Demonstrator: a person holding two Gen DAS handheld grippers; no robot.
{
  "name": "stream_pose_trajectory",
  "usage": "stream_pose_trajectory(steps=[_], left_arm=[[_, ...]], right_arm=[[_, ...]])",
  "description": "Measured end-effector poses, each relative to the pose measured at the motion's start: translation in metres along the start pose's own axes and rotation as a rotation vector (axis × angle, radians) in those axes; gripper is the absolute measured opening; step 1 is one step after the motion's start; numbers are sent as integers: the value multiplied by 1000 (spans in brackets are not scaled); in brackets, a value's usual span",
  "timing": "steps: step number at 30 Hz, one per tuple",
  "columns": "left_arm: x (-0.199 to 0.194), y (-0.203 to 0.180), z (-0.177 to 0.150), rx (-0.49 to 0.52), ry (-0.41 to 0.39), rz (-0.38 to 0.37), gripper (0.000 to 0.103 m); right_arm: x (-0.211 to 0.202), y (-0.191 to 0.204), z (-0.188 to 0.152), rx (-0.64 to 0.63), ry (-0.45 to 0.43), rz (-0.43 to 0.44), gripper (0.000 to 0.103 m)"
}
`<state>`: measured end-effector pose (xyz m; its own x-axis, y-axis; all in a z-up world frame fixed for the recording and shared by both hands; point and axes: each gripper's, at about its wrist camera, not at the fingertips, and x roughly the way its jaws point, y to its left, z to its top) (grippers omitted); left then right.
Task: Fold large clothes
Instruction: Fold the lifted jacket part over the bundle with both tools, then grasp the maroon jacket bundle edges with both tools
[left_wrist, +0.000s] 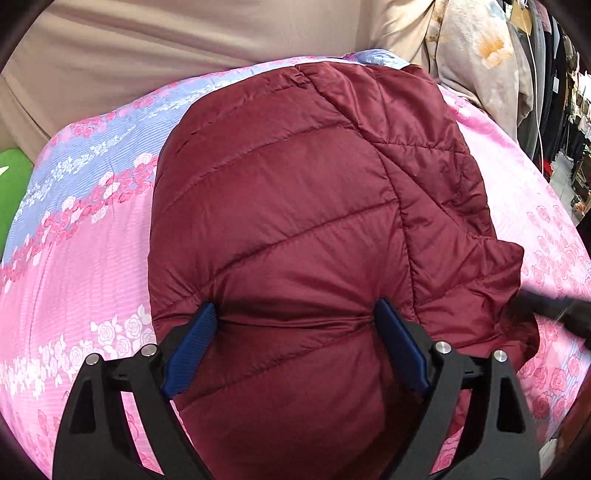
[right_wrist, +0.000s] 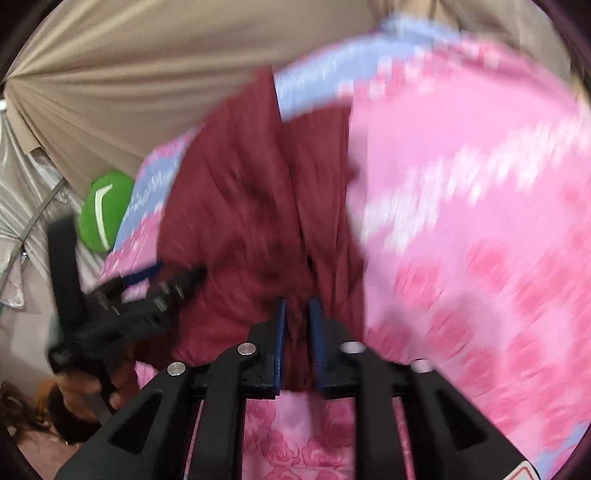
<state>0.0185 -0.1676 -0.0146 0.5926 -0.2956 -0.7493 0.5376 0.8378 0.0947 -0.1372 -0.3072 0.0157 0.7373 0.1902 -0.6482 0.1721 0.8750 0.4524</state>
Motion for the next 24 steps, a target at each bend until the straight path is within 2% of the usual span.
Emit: stream_pose_trajectory(steps=[3,6,8,13,14,15,16,17,21,24], left_arm=[[0,-1,-1,1,-4,-1,85],[-1,-2,-1,2,-6,-2,86],[-1,-3,-1,2,-7,0,86],[0,-4,-1,-2,-11,4,86],[0,-3,-1,-1,-11,3,86],[0,-3,-1,-2,-11,2,86],[-1,-3,-1,-3,-12,0,86],[-1,-2,-1,-2,-12,1,86],[-1,0,1,-14,-11,-11,87],[0,-3,1,-2,-18,-8,88]], right_arm=[[-21,12,29,-33,-103,7,32],[-11,27,57,-70,-150,-31,45],[8,31,74,-65,-149,-58,52],[62,28,108,5,-89,-58,54],[69,28,112,10,-75,-65,52],[79,29,116,9,-60,-71,44],[85,30,117,13,-54,-57,10],[87,32,119,18,-50,-26,5],[73,44,116,-49,-129,-54,3],[92,36,110,-57,-92,-123,3]])
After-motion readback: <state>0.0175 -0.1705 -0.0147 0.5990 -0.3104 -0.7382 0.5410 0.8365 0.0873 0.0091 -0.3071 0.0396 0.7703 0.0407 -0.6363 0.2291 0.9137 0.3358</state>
